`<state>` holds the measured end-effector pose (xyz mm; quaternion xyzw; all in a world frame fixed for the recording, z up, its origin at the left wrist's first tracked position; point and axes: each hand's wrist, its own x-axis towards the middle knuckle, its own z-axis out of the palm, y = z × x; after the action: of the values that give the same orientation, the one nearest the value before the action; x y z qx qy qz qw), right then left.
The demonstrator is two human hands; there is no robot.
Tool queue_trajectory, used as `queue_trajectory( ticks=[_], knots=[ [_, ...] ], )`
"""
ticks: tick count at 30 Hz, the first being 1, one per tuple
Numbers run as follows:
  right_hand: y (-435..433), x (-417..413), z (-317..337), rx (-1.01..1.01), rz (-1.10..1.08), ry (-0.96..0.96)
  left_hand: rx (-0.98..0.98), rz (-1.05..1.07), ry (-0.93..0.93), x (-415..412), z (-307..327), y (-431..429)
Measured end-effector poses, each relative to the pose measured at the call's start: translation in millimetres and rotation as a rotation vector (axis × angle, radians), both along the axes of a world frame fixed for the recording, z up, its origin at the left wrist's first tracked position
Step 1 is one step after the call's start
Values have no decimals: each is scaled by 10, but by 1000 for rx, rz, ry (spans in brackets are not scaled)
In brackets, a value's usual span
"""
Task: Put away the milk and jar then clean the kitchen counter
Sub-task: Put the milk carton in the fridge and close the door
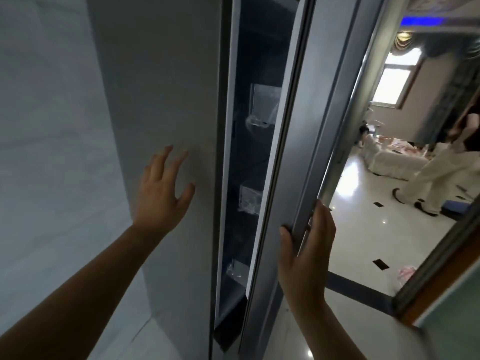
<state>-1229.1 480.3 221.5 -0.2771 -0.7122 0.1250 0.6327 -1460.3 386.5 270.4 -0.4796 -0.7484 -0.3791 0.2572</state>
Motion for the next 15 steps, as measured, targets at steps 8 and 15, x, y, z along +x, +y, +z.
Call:
queue_trajectory(
  ticks=[8, 15],
  knots=[
    [-152, -787, 54, -63, -29, -52, 10, -366, -108, -464, -203, 318],
    [-203, -1148, 26, -116, -143, -32, 64, -456, -25, -665, -380, 515]
  ],
)
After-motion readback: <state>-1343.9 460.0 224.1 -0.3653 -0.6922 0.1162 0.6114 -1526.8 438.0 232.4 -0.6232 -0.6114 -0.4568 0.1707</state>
